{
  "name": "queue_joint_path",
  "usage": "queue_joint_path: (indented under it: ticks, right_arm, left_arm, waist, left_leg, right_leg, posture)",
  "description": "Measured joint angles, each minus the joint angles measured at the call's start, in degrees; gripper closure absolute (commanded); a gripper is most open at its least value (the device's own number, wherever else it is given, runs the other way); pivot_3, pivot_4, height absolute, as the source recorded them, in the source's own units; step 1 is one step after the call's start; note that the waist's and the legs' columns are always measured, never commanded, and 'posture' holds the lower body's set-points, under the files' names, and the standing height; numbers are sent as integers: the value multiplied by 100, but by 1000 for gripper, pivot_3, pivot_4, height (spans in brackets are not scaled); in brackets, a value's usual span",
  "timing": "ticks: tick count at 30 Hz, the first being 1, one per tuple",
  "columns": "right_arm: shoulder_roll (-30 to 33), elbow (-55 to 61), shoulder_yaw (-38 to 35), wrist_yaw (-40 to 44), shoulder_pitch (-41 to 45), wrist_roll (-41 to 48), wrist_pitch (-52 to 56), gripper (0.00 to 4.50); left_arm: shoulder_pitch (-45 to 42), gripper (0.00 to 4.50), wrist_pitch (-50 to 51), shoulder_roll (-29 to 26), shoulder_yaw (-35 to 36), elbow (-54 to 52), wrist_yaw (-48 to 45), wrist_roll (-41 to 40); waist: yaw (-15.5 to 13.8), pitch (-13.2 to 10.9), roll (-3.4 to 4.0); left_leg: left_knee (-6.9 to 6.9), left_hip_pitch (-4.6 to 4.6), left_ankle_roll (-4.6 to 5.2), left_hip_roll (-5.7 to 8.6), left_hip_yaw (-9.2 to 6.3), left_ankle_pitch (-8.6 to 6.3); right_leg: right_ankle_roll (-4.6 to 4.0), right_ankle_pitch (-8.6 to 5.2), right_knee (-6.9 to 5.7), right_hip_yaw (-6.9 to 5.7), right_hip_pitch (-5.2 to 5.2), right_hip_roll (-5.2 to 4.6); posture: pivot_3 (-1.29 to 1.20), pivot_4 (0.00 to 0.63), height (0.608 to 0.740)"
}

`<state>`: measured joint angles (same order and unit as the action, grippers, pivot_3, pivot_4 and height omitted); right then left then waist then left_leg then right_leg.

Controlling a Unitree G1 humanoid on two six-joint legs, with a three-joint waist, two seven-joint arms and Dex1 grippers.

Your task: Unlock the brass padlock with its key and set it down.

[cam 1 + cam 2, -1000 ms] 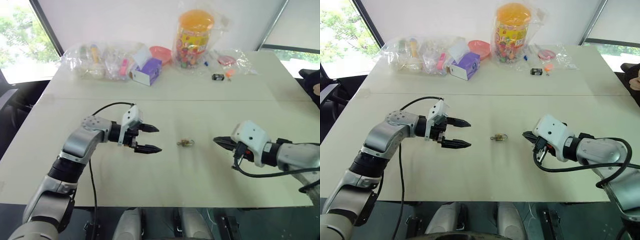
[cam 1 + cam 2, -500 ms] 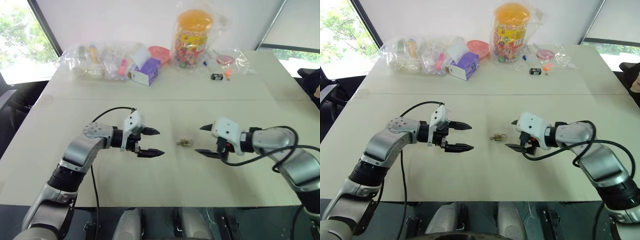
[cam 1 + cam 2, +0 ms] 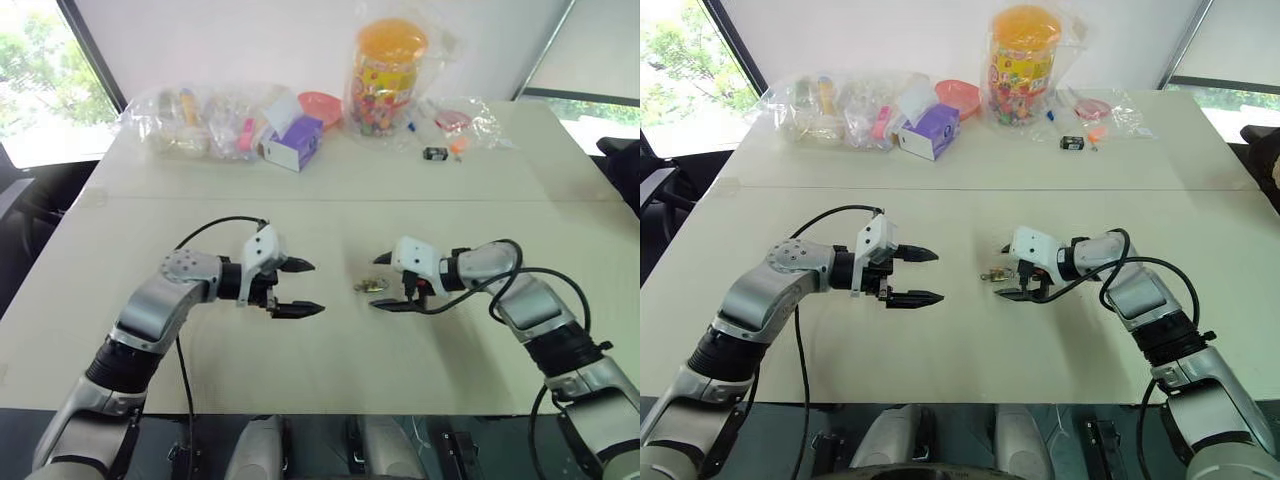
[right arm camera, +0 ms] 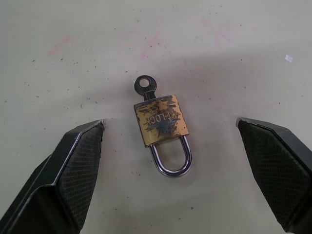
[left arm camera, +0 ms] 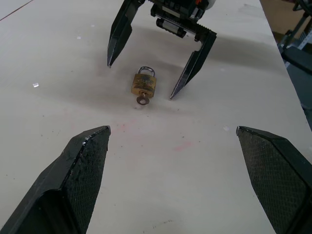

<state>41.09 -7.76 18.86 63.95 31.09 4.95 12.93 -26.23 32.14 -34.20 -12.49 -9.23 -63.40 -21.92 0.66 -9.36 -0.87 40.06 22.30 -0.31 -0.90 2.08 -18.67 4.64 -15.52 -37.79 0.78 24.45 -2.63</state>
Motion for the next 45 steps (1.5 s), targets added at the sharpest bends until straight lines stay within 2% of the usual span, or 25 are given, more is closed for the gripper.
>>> queue_joint_path:
  ticks: [2, 5, 11, 17, 22, 26, 28, 33, 36, 42, 45]
  right_arm:
    - [-37, -106, -2, 75, 44, -30, -51, 46]
    - [-166, -251, -5, 136, 96, -45, -104, 821]
    - [-347, -397, 33, 256, 124, -102, -182, 3818]
    - [-284, -353, 73, 183, 111, -396, -569, 3805]
    - [252, 318, -84, -831, -466, -1352, -1980, 3805]
    - [433, 1463, -651, -1453, -975, -1593, -2643, 3805]
    - [564, 2042, -844, -1513, -1171, -1600, -2753, 3805]
    - [660, 2637, -995, -1508, -1532, -1598, -2513, 3805]
    - [660, 2918, -1071, -1508, -1521, -1594, -2318, 3805]
    - [655, 3055, -1088, -1509, -1514, -1593, -2065, 3805]
    - [655, 3077, -1089, -1510, -1513, -1594, -2001, 3805]
  left_arm:
    - [13, 138, 4, -18, 0, -3, 11, 0]
    - [19, 138, 4, -26, 0, -3, 22, 0]
    - [18, 138, 4, -26, 0, -4, 40, -1]
    - [6, 138, 0, -14, -7, 4, 38, 0]
    - [-87, 138, 27, 123, 0, 113, -43, -153]
    - [-477, 138, 113, 366, 11, 409, -98, -264]
    - [-641, 138, 118, 456, 33, 470, -134, -335]
    - [-813, 138, 136, 683, 37, 705, -208, -487]
    - [-946, 1074, 142, 878, 35, 851, -215, -512]
    - [-1044, 4035, 125, 951, 39, 973, -279, -501]
    - [-1044, 4035, 124, 952, 22, 991, -278, -478]
  waist:
    - [-1, 0, 0]
    - [8, 0, 0]
    - [21, 1, 0]
    - [11, 2, 2]
    - [-65, 1, 1]
    - [-92, 0, 3]
    - [-83, 0, 2]
    - [-83, 0, 2]
    - [-96, 0, 2]
    - [-98, 0, 2]
    - [-98, 0, 2]
  left_leg:
    - [0, 0, 0, 0, 0, 0]
    - [0, -2, 0, -1, 0, 0]
    - [1, -14, -5, -2, 2, 3]
    - [2, -22, -5, -1, 3, 3]
    - [6, -12, -5, 8, 6, 3]
    - [5, -2, -6, 3, 5, 3]
    - [5, -3, -6, 2, 6, 3]
    - [5, -4, -6, 3, 6, 3]
    - [6, -4, -6, 3, 6, 3]
    - [6, -4, -5, 5, 6, 3]
    - [6, -4, -5, 5, 6, 3]
  right_leg:
    - [0, 0, 0, 0, 0, 0]
    - [0, 0, -2, 0, 0, 1]
    - [0, 0, -15, 1, -3, 1]
    - [0, 0, -16, 3, -12, 0]
    - [0, 0, -14, 3, -8, -2]
    - [0, 0, -18, 2, 6, 8]
    - [0, 0, -17, 3, 6, 9]
    - [0, 0, -17, 3, 5, 11]
    - [0, 0, -17, 3, 5, 12]
    - [0, 0, -16, 3, 5, 12]
    - [0, 0, -16, 3, 5, 12]
  posture:
    - [0, 150, 735]
    - [0, 150, 735]
    - [0, 150, 735]
    - [0, 150, 735]
    - [0, 150, 735]
    - [0, 150, 735]
    - [0, 150, 735]
    - [0, 150, 735]
    - [0, 150, 735]
    - [0, 150, 735]
    - [0, 150, 735]
